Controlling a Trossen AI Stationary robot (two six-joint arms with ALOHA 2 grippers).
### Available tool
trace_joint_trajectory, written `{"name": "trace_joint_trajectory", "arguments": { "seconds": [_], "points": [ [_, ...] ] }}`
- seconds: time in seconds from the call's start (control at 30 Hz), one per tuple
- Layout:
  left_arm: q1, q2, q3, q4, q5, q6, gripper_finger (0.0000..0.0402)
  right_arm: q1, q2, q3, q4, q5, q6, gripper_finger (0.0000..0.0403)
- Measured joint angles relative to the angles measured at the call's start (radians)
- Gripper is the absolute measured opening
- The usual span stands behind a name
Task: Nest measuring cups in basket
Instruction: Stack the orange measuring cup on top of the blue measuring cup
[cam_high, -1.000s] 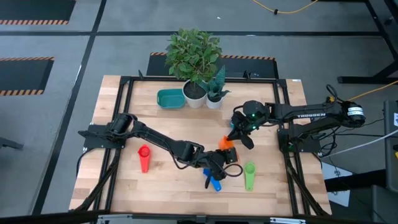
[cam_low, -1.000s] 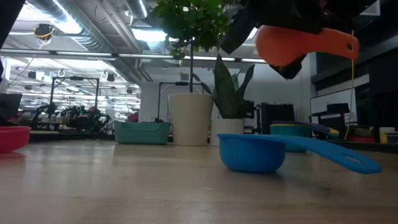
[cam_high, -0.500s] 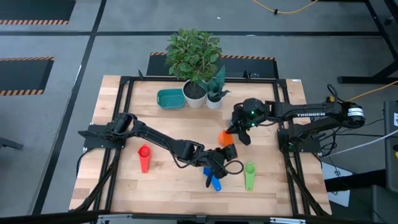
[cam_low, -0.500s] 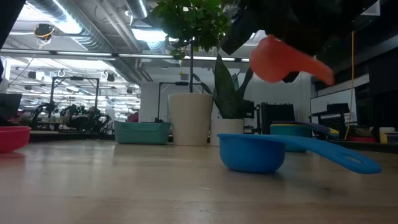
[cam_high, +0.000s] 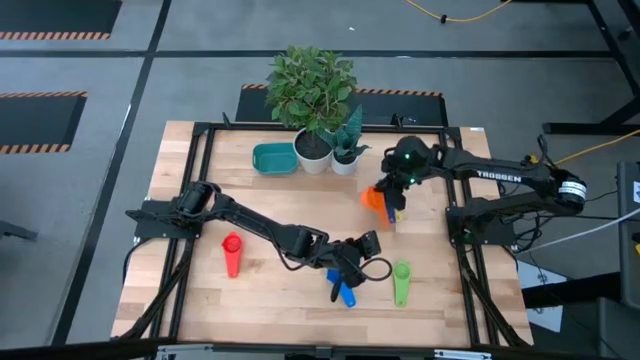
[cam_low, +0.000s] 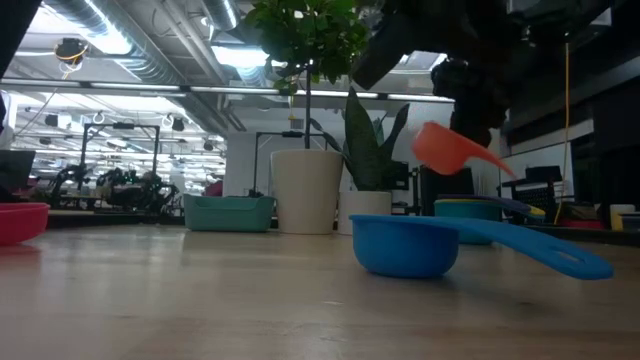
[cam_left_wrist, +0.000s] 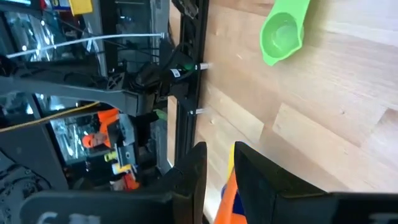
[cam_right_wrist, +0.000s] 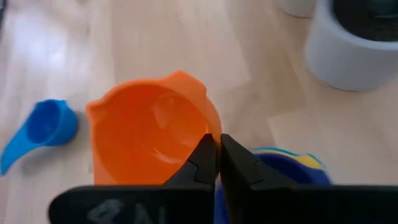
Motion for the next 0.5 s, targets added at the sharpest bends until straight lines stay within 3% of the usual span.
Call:
{"name": "trace_joint_trajectory", "arguments": {
  "seconds": [0.5],
  "points": [
    [0.02, 0.0, 0.0, -0.008, 0.006, -0.092, 0.0075, -0.192, 0.0, 0.0, -0.127, 0.0, -0.101, 0.0011]
  ]
}}
